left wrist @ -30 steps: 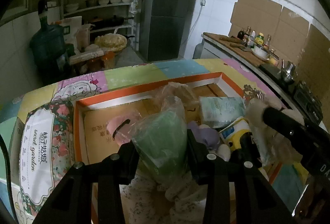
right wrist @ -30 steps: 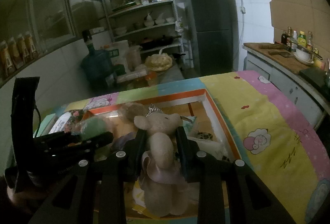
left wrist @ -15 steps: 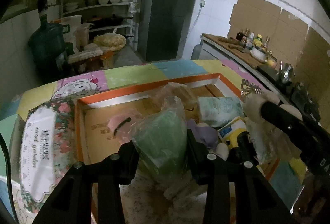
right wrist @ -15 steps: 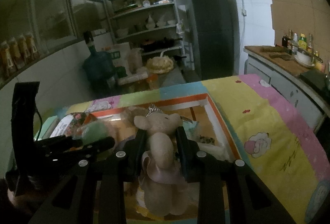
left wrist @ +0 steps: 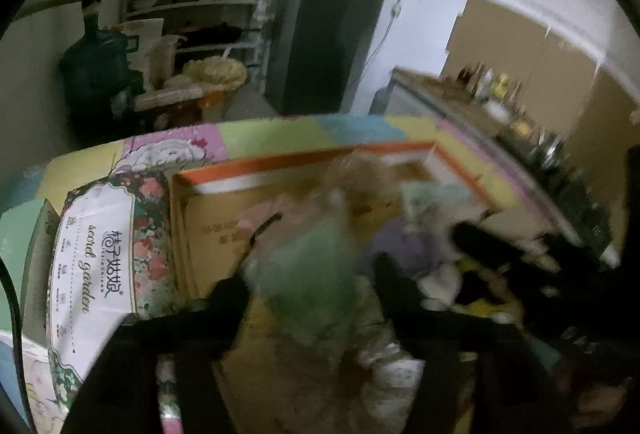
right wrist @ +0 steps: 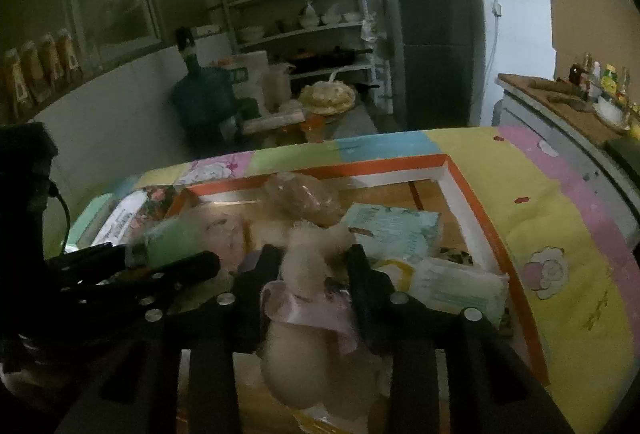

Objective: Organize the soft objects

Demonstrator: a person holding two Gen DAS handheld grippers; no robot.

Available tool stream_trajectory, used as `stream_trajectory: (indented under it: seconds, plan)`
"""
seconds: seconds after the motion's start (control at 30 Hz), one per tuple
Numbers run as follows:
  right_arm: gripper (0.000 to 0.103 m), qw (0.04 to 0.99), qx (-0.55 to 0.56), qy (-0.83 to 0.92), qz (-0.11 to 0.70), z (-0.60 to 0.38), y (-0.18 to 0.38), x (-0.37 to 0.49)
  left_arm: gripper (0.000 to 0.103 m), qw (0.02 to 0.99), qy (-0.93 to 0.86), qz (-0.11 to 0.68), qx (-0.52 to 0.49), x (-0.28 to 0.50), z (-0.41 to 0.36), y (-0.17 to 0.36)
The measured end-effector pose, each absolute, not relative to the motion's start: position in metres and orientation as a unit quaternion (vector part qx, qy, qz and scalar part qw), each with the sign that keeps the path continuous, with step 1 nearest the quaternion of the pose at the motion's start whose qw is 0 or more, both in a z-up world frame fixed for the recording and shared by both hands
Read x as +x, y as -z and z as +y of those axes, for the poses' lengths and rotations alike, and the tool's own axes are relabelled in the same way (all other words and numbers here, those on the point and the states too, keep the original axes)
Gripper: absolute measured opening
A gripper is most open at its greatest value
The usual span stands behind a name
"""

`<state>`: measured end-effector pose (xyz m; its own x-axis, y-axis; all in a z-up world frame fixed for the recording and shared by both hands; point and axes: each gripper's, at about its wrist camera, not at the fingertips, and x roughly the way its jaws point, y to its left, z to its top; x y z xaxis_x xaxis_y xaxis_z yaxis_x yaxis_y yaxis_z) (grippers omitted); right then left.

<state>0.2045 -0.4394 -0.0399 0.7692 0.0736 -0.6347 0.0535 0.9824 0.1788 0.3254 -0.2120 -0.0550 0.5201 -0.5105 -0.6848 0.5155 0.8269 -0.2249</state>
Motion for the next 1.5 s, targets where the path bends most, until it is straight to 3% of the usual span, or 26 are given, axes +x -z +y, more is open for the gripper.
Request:
stream_trajectory:
  seconds: [0.03, 0.13, 0.57, 0.9, 1.5]
  plan:
    - [0.054, 0.937, 0.103, -0.009, 0.335, -0.440, 0.039, 0.204, 0.083, 0.874, 0.295, 0.387, -0.008, 0.325, -0.208, 0.051]
    - [0.070, 0.941, 0.119, -0.012, 0.316, -0.446, 0.036, 0.196, 0.085, 0.875, 0.301, 0.376, -0.054, 0.322, -0.191, 0.038]
    - [0.074, 0.973, 0.116, 0.012, 0.198, -0.423, -0.017, 0.139, 0.086, 0.952, 0.207, 0.226, -0.025, 0.241, -0.131, -0.029]
    - [0.078, 0.985, 0.083, -0.027, 0.150, -0.345, -0.029, 0.087, 0.086, 0.979, 0.117, 0.164, -0.028, 0.181, -0.061, -0.042]
    - [0.078, 0.983, 0.033, 0.066, 0.167, -0.276, -0.013, 0.056, 0.083, 0.981, 0.082, 0.174, -0.011, 0.142, -0.016, -0.031]
